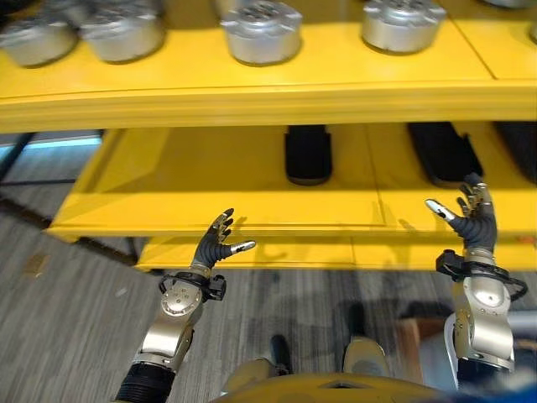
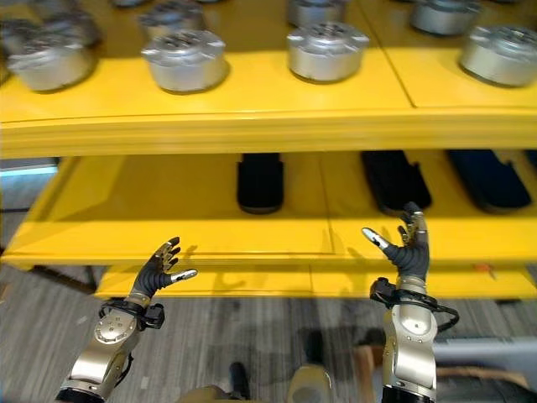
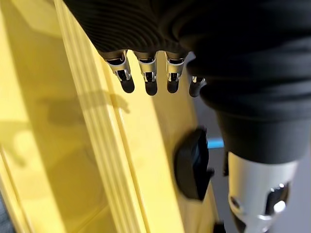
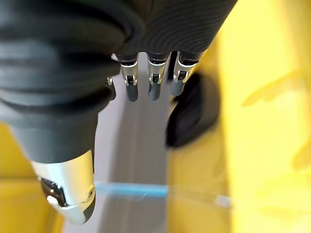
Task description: Move parts from the plastic box to the shelf.
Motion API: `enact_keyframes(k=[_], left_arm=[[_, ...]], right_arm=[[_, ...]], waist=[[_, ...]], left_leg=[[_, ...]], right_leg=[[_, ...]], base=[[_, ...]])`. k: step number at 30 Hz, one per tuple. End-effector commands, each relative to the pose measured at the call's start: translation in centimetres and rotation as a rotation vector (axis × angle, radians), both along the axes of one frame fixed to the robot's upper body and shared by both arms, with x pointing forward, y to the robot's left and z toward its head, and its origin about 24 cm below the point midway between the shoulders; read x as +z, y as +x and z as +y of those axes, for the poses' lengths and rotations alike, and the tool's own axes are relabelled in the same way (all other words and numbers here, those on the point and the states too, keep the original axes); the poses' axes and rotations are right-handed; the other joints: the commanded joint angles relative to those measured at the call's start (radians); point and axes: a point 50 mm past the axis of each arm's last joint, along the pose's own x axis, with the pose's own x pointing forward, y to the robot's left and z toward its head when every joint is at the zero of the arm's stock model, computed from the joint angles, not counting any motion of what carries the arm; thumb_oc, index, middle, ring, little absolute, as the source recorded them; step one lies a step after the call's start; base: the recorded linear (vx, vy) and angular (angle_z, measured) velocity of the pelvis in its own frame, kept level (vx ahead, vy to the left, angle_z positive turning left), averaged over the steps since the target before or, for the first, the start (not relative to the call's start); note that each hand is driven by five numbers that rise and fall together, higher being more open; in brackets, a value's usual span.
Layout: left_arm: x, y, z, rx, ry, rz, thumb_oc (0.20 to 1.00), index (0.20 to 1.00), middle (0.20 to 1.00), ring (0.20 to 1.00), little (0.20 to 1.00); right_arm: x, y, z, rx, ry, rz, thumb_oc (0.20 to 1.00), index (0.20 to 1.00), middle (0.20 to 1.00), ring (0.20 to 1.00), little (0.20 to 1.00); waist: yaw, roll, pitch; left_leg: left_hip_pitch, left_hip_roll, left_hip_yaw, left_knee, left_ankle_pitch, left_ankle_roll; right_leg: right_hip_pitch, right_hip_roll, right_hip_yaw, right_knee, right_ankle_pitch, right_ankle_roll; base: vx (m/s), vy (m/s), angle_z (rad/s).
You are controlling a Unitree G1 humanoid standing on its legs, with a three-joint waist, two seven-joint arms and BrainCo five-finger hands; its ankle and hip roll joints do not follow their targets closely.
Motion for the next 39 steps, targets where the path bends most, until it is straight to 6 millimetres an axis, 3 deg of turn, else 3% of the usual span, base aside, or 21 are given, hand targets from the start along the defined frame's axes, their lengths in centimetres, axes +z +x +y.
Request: enact_keyframes(k=[1, 5, 9, 11, 13, 20, 29, 34, 37, 39], left_arm=[[3.8, 0.8, 0.6, 0.022, 0.023, -0.197, 1.000, 1.000, 1.000, 1.000, 1.000], [2.9, -0.1, 1.3, 0.057, 0.014, -0.156, 1.000, 1.000, 1.000, 1.000, 1.000], [1.8, -0.6, 1.6, 0.095, -0.024, -0.112, 1.000, 1.000, 1.000, 1.000, 1.000], [1.6, -0.7, 1.3, 0.094, -0.041, -0.101, 1.000, 1.000, 1.000, 1.000, 1.000], [1.1, -0.6, 0.8, 0.077, -0.048, -0.084, 1.000, 1.000, 1.000, 1.000, 1.000], [0.2, -0.9, -0.4, 0.024, -0.074, -0.042, 1.000, 1.000, 1.000, 1.000, 1.000], [-0.6, -0.7, -2.5, -0.052, -0.111, -0.011, 1.000, 1.000, 1.000, 1.000, 1.000], [-0.6, -0.3, -4.2, -0.107, -0.133, -0.010, 1.000, 1.000, 1.000, 1.000, 1.000], [-0.6, -0.1, -4.9, -0.120, -0.147, -0.013, 1.000, 1.000, 1.000, 1.000, 1.000], [-0.2, 0.1, -4.9, -0.115, -0.145, -0.034, 1.000, 1.000, 1.000, 1.000, 1.000]], right_arm=[[3.2, 0.6, 0.7, 0.029, -0.030, -0.166, 1.000, 1.000, 1.000, 1.000, 1.000], [3.6, 1.6, 1.9, 0.077, -0.005, -0.201, 1.000, 1.000, 1.000, 1.000, 1.000], [4.0, 2.4, 2.7, 0.117, -0.003, -0.213, 1.000, 1.000, 1.000, 1.000, 1.000], [3.7, 2.3, 2.7, 0.119, -0.004, -0.198, 1.000, 1.000, 1.000, 1.000, 1.000], [3.6, 1.7, 1.8, 0.092, -0.023, -0.184, 1.000, 1.000, 1.000, 1.000, 1.000], [2.9, 0.4, 0.2, 0.031, -0.040, -0.150, 1.000, 1.000, 1.000, 1.000, 1.000], [3.2, -0.4, -0.8, -0.007, -0.088, -0.149, 1.000, 1.000, 1.000, 1.000, 1.000], [3.5, -1.1, -1.6, -0.043, -0.119, -0.146, 1.000, 1.000, 1.000, 1.000, 1.000], [3.5, -1.0, -1.6, -0.050, -0.125, -0.150, 1.000, 1.000, 1.000, 1.000, 1.000], [3.7, -0.6, -1.1, -0.034, -0.136, -0.161, 1.000, 1.000, 1.000, 1.000, 1.000]], waist=[[0.044, 0.000, -0.001], [0.112, -0.029, -0.013], [0.145, -0.055, -0.020], [0.150, -0.058, -0.022], [0.129, -0.066, -0.014], [0.084, -0.051, -0.002], [0.014, 0.006, 0.019], [-0.020, 0.021, 0.028], [-0.027, 0.017, 0.041], [-0.007, 0.007, 0.062]], left_leg=[[0.019, -0.024, -0.100, -0.052, 0.023, -0.089], [0.034, -0.007, -0.035, -0.062, 0.027, -0.105], [0.041, 0.000, 0.010, -0.047, 0.024, -0.112], [0.052, 0.008, 0.019, -0.026, 0.002, -0.122], [0.040, 0.019, 0.035, 0.012, 0.010, -0.121], [0.061, 0.060, 0.058, 0.021, 0.032, -0.143], [0.116, 0.143, 0.089, -0.002, 0.097, -0.180], [0.125, 0.190, 0.089, 0.005, 0.129, -0.197], [0.109, 0.212, 0.052, 0.060, 0.112, -0.190], [0.066, 0.189, -0.063, 0.148, 0.097, -0.176]], right_leg=[[0.174, 0.005, 0.050, -0.031, 0.021, 0.040], [0.277, 0.001, -0.054, -0.076, -0.005, 0.043], [0.317, -0.008, -0.081, -0.187, 0.041, 0.051], [0.335, -0.014, -0.084, -0.190, 0.032, 0.062], [0.322, 0.002, -0.068, -0.201, 0.030, 0.039], [0.331, 0.054, -0.039, -0.233, -0.009, 0.013], [0.340, 0.155, 0.039, -0.250, -0.059, -0.038], [0.351, 0.208, 0.070, -0.250, -0.082, -0.066], [0.345, 0.231, 0.118, -0.250, -0.085, -0.079], [0.337, 0.231, 0.159, -0.250, -0.072, -0.083]], base=[[-0.04, 0.037, -0.70], [-0.04, -0.032, -0.75], [-0.01, -0.091, -0.98], [0.04, -0.138, -0.50], [0.01, -0.208, -0.30], [0.02, -0.153, -0.09], [-0.03, -0.215, -0.21], [-0.06, -0.248, -0.12], [-0.06, -0.250, -0.18], [-0.07, -0.201, -0.62]])
